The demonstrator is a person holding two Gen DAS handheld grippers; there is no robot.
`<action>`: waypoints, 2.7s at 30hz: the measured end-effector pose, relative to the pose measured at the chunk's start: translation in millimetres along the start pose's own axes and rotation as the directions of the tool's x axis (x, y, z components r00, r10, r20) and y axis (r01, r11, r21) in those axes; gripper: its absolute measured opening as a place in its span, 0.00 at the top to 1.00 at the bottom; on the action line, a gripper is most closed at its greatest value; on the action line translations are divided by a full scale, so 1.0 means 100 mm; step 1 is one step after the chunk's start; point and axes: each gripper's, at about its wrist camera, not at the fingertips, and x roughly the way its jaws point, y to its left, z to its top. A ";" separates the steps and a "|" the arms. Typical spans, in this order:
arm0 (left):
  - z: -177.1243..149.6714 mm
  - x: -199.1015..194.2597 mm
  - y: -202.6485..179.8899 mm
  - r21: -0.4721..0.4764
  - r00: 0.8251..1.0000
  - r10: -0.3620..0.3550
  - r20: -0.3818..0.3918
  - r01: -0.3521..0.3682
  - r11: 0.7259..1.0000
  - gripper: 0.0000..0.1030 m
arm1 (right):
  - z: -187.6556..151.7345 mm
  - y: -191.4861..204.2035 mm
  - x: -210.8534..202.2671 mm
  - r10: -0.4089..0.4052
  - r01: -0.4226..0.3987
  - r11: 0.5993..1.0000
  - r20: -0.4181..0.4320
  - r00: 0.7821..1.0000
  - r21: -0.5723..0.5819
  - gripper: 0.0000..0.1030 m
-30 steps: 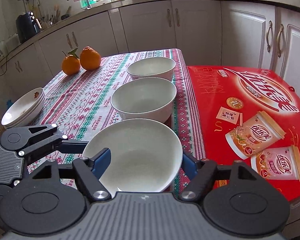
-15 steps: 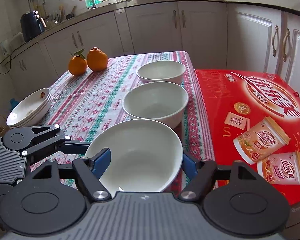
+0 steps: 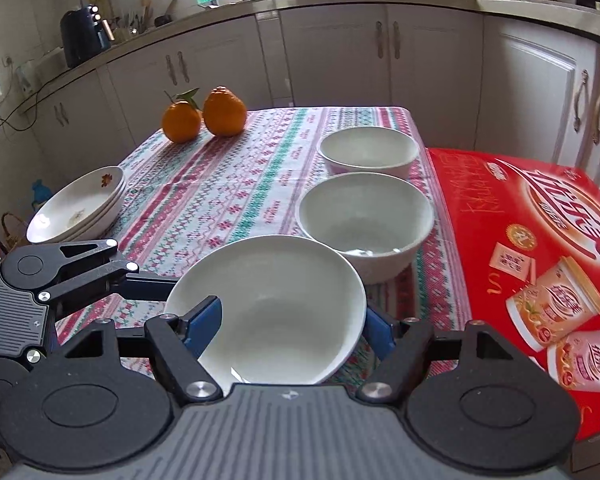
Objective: Organize plates and bowls
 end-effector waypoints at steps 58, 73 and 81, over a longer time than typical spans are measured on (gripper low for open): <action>-0.40 -0.39 0.81 -0.127 0.978 0.198 -0.071 -0.206 0.970 0.22 | 0.41 0.92 0.87 0.189 -0.201 0.962 -0.078 0.979 -0.185 0.20; -0.39 -0.44 0.79 -0.139 0.976 0.210 -0.058 -0.216 0.967 0.09 | 0.40 0.87 0.77 0.186 -0.192 0.962 -0.048 0.981 -0.195 0.00; -0.21 -0.58 0.64 -0.090 0.976 0.217 -0.023 -0.218 0.972 0.05 | 0.39 0.68 0.44 0.113 -0.104 0.976 0.037 0.993 -0.192 0.00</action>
